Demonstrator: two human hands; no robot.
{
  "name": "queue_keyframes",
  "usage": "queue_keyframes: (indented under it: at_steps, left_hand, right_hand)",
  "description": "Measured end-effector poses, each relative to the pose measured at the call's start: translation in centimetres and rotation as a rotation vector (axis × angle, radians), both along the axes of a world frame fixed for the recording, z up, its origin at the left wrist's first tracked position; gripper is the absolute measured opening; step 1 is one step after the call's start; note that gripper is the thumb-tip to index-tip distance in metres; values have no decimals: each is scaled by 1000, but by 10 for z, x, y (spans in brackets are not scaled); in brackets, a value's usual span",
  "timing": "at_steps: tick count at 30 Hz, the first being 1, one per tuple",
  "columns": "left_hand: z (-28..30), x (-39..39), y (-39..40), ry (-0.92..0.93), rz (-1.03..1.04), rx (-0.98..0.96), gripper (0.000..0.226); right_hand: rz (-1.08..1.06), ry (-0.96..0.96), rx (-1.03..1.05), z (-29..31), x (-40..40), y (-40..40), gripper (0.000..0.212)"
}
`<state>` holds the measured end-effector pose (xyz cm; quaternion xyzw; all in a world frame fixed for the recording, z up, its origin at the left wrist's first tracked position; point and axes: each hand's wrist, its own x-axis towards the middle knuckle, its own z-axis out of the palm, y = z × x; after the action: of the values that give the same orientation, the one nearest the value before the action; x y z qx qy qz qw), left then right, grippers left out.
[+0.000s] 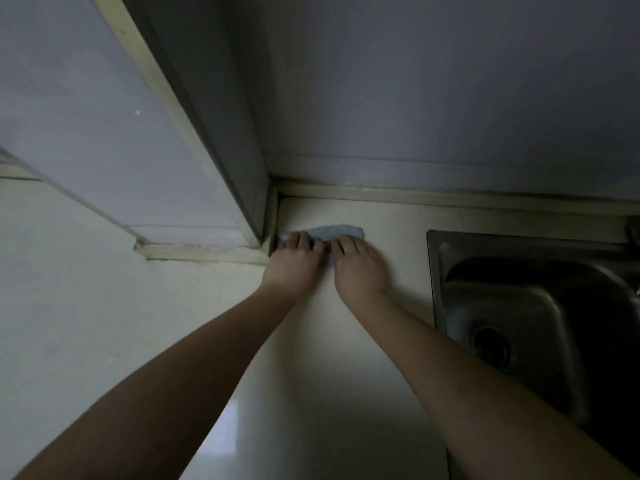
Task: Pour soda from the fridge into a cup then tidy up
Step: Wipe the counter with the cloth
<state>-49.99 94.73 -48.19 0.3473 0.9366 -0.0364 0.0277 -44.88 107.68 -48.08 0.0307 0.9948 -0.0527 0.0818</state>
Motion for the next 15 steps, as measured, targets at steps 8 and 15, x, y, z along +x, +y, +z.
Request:
queue_keyframes:
  at_steps: [8,15]
  left_hand:
    - [11,-59,28,-153,182,81,44]
    - [-2,-74,40,-132,198,9,38]
  right_hand:
    - [12,1,70,-6,-65,18,51]
    - [68,-27,164,-18,-78,21,55]
